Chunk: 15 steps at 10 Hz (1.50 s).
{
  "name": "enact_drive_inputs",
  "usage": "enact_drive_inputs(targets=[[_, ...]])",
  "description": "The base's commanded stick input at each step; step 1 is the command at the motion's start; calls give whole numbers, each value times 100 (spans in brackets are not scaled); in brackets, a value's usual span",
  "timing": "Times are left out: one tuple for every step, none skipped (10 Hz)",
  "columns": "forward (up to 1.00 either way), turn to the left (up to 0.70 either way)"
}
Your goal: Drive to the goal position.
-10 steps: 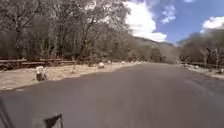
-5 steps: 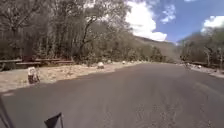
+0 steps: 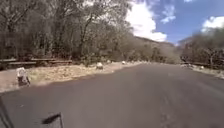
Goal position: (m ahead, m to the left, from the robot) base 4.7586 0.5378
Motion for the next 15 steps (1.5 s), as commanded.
enact_drive_inputs(targets=[[70, 0], [70, 0], [70, 0], [70, 0], [70, 0], [70, 0], [70, 0], [70, 0], [70, 0], [70, 0], [70, 0], [70, 0], [70, 0], [70, 0], [70, 0]])
